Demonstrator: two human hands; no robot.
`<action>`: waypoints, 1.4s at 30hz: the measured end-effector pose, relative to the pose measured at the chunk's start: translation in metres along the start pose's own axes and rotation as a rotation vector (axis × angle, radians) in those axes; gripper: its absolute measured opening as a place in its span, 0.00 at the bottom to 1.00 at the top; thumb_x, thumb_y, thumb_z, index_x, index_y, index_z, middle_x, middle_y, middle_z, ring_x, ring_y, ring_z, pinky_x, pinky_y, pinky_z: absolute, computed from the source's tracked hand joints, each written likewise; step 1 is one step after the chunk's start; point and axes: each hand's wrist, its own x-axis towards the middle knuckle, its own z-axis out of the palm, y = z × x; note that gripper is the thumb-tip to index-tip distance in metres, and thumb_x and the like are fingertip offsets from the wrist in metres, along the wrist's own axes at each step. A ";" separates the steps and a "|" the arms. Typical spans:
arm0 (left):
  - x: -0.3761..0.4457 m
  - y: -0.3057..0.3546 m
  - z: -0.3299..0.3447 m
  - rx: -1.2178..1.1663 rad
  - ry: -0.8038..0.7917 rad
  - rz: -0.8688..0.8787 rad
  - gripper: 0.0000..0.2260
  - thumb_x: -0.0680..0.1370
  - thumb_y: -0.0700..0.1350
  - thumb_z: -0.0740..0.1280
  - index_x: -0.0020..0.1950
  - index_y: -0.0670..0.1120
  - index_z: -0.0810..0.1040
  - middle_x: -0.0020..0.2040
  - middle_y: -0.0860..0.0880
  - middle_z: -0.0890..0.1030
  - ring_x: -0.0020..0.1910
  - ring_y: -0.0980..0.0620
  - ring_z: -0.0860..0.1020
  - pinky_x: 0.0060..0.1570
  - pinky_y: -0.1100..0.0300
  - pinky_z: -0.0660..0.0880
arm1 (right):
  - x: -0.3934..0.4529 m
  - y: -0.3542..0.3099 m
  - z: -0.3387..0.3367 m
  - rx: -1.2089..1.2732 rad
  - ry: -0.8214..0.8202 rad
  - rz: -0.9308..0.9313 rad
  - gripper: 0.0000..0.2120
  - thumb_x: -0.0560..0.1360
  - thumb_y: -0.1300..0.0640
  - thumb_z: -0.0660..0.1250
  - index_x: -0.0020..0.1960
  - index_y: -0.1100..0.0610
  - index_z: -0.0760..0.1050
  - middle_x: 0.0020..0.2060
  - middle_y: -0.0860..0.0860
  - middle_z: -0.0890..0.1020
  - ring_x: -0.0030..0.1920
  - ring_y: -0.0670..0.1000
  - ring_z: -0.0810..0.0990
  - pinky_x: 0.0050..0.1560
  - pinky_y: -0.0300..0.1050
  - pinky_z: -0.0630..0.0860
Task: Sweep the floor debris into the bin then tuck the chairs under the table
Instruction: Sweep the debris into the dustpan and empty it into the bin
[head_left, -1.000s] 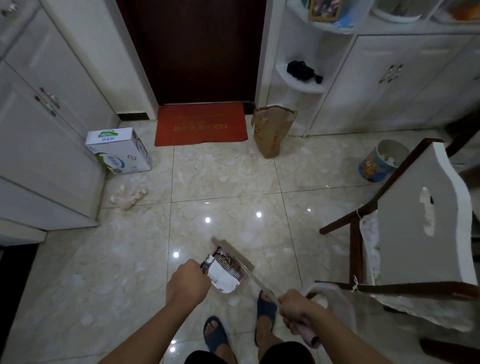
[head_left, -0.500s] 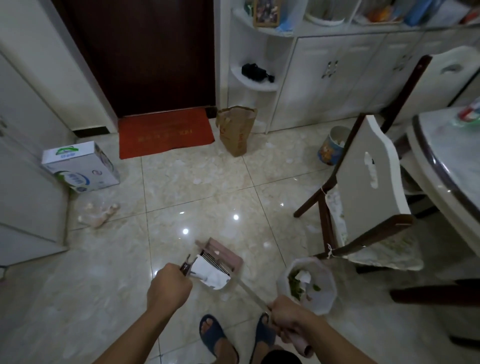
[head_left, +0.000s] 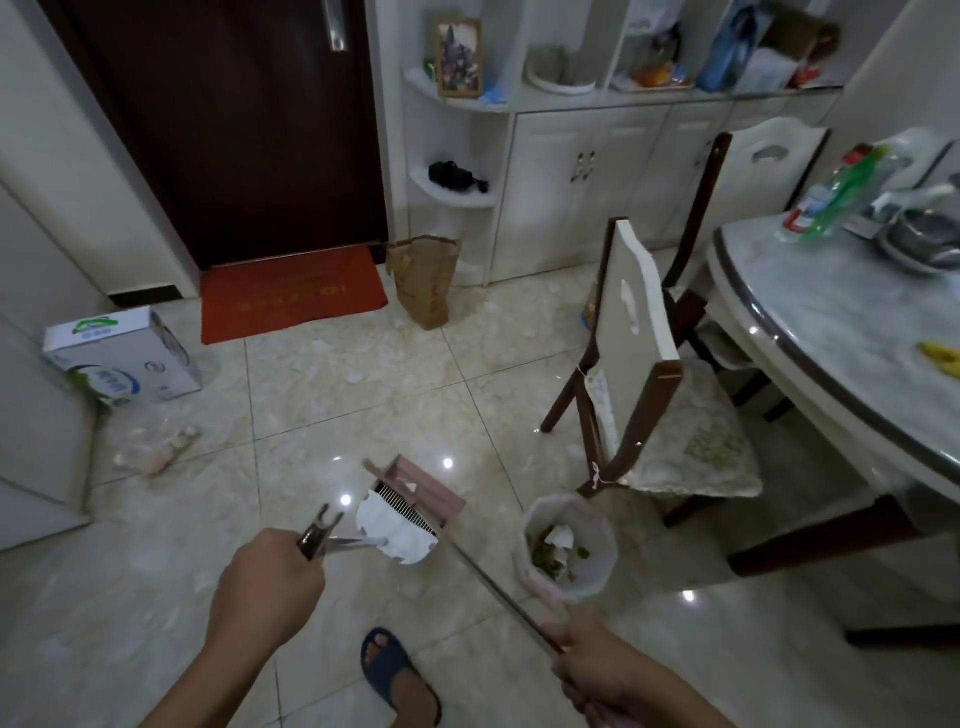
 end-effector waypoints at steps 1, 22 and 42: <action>-0.017 0.001 0.001 -0.002 0.013 0.007 0.10 0.76 0.42 0.65 0.34 0.46 0.78 0.30 0.45 0.79 0.30 0.45 0.78 0.30 0.59 0.71 | -0.012 0.012 -0.001 -0.007 -0.017 -0.006 0.25 0.70 0.69 0.54 0.48 0.43 0.79 0.29 0.50 0.76 0.25 0.46 0.72 0.25 0.41 0.67; -0.159 0.022 -0.021 0.079 0.095 0.359 0.09 0.77 0.45 0.67 0.37 0.47 0.81 0.26 0.46 0.79 0.22 0.50 0.74 0.25 0.57 0.71 | -0.180 0.180 0.025 0.073 0.229 -0.149 0.22 0.71 0.62 0.62 0.50 0.34 0.78 0.36 0.45 0.85 0.37 0.38 0.82 0.40 0.30 0.73; -0.171 0.061 -0.023 0.266 -0.018 0.652 0.07 0.79 0.46 0.67 0.53 0.45 0.81 0.33 0.42 0.79 0.27 0.46 0.76 0.26 0.60 0.69 | -0.197 0.172 0.082 0.404 0.340 0.054 0.23 0.78 0.67 0.54 0.72 0.57 0.67 0.30 0.54 0.71 0.24 0.49 0.71 0.23 0.39 0.68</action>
